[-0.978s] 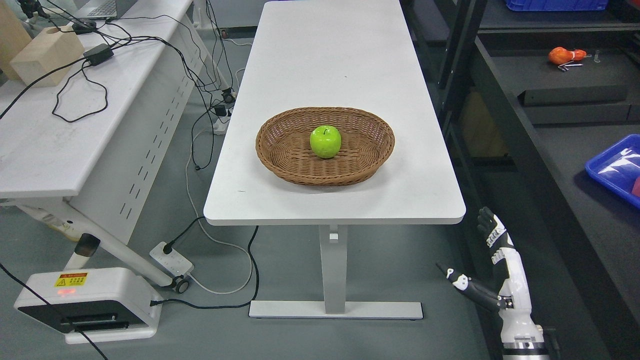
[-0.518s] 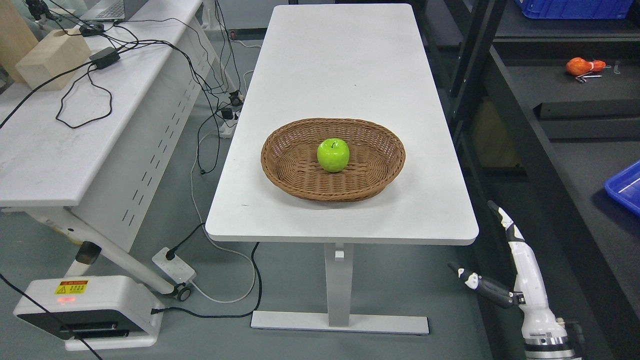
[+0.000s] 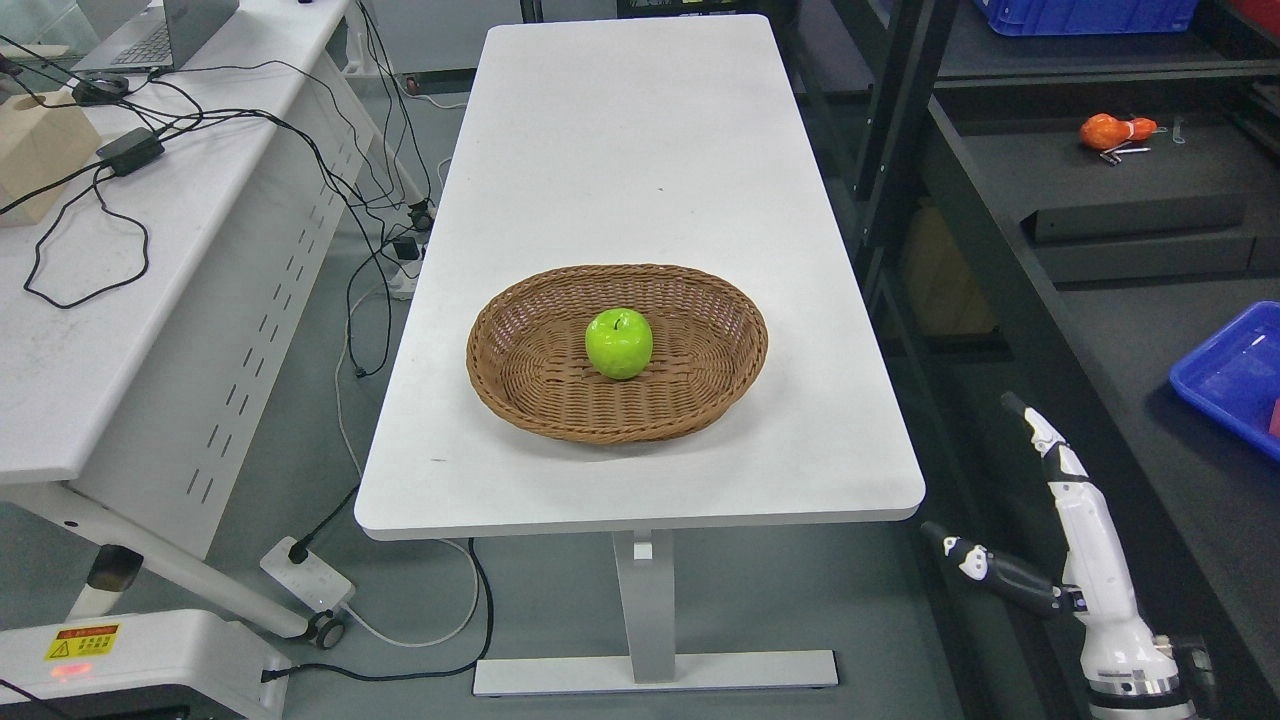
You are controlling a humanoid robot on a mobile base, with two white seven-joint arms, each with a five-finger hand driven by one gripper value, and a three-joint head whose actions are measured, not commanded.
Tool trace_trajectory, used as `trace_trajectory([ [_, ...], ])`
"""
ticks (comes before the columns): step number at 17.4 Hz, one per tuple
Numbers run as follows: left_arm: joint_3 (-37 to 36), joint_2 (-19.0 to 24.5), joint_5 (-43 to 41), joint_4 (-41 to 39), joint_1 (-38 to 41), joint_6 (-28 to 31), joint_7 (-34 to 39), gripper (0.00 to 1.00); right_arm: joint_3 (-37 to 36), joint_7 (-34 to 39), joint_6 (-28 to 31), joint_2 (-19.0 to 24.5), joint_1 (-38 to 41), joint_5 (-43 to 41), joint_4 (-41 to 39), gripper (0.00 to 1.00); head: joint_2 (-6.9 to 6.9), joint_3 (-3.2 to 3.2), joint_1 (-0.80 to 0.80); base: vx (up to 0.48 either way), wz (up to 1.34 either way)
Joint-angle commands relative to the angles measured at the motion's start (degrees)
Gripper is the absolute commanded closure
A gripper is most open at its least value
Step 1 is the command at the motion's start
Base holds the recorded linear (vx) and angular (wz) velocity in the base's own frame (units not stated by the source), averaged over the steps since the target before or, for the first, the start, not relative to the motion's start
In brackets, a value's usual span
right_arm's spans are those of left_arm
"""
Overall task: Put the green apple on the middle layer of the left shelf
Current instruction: 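Raise the right hand and reach it over the basket rim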
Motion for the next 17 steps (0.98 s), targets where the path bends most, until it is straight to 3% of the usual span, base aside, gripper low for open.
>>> trace_trajectory([
  [1,0.00,1.00,-0.01,0.00,0.00,-0.07,0.03,0.00,-1.61,1.39,0.47,0.08,-1.75,-0.85,-0.22,0.00,0.00,0.00,0.00,0.084,0.03],
  [5,0.00,1.00,-0.01,0.00,0.00,-0.07,-0.05,0.00,-0.65,5.09,-0.32,0.00,-2.02,-0.85,-0.22,0.01,0.00,0.00,0.00,0.082,0.10],
  [13,0.00,1.00,-0.01,0.00,0.00,-0.07,0.03,0.00,8.58,7.55,-0.50,0.87,-4.13,-0.50,-0.22,0.01,0.00,0.00,0.00,0.096,0.12],
  [17,0.00,1.00,-0.01,0.00,0.00,-0.15,0.03,0.00,11.65,8.78,0.20,0.87,-6.41,3.53,0.21,0.01,0.00,0.00,0.00,0.057,0.02],
])
